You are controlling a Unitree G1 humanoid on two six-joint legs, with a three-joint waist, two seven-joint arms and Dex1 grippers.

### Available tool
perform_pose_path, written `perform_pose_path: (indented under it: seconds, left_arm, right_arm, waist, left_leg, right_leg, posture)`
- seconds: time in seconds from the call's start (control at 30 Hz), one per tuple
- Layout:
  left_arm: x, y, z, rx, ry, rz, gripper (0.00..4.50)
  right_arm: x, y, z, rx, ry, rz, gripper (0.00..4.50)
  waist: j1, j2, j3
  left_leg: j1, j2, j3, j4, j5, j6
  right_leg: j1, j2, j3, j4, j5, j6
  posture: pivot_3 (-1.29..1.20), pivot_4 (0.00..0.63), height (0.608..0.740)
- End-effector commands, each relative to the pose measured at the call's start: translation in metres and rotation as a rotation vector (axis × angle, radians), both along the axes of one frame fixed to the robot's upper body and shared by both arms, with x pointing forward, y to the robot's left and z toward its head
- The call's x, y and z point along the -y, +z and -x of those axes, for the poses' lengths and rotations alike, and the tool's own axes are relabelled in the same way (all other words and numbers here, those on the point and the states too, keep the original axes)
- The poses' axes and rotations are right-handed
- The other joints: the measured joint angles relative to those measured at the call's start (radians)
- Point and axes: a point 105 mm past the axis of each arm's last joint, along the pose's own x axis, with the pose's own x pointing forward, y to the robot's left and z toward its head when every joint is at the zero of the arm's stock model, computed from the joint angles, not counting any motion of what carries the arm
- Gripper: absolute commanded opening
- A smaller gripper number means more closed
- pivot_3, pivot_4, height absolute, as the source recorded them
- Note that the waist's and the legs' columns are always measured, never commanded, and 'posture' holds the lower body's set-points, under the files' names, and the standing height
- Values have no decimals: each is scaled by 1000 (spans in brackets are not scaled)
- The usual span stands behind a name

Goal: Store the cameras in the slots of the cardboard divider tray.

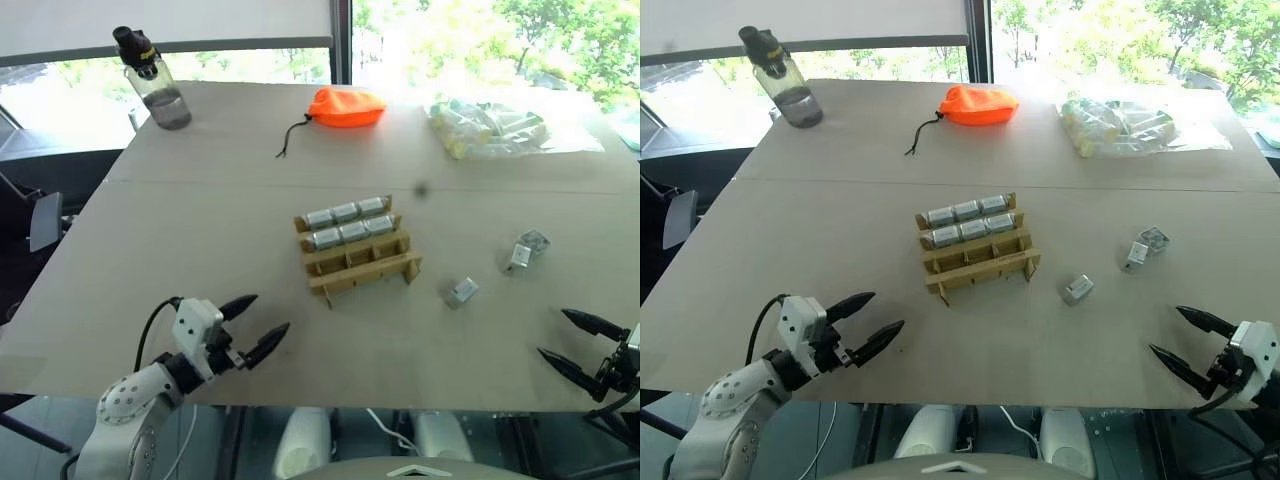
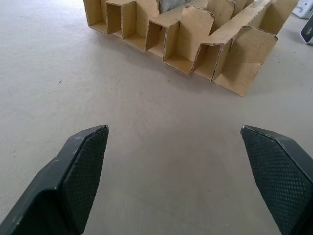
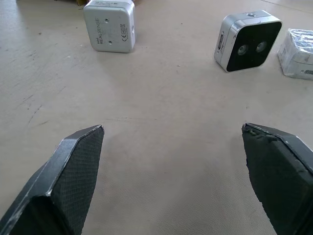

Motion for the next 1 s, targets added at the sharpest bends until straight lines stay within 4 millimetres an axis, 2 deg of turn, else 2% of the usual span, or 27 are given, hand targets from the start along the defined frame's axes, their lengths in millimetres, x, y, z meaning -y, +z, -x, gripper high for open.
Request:
perform_pose_path:
  seconds: [0.03, 0.33, 0.8, 0.87, 0.93, 1.0]
  left_arm:
    - [1, 4, 0, 29, -13, -2, 4489]
    - [2, 6, -1, 28, -15, 22, 4489]
    - [4, 8, -1, 27, -31, 37, 4489]
    - [6, 9, 4, 18, -72, 37, 4489]
    - [12, 6, 18, 16, -181, -27, 4489]
    - [9, 7, 23, -1, -216, -56, 4489]
  right_arm:
    - [4, 4, 0, 28, -1, 11, 4500]
    - [10, -3, 3, 20, -6, 5, 4500]
    - [7, 2, -3, 12, 1, 20, 4500]
    - [5, 6, -4, 10, 9, 21, 4500]
    - [-3, 15, 0, 5, 77, 1, 4500]
    - [-8, 22, 1, -1, 115, 19, 4500]
  waist:
    - [0, 0, 0]
    - [0, 0, 0]
    - [0, 0, 0]
    - [0, 0, 0]
    - [0, 0, 0]
    - [0, 1, 0]
  left_leg:
    - [0, 0, 0, 0, 0, 0]
    - [0, 0, 0, 0, 0, 0]
    - [0, 0, 0, 0, 0, 0]
    - [0, 0, 0, 0, 0, 0]
    - [0, 0, 0, 0, 0, 0]
    - [0, 0, 0, 0, 0, 0]
  right_leg:
    - [0, 0, 0, 0, 0, 0]
    - [0, 0, 0, 0, 0, 0]
    - [0, 0, 0, 0, 0, 0]
    - [0, 0, 0, 0, 0, 0]
    - [0, 0, 0, 0, 0, 0]
    - [0, 0, 0, 0, 0, 0]
  posture:
    - [0, 150, 726]
    - [0, 150, 726]
    - [0, 150, 726]
    - [0, 150, 726]
    - [0, 150, 726]
    - [0, 150, 726]
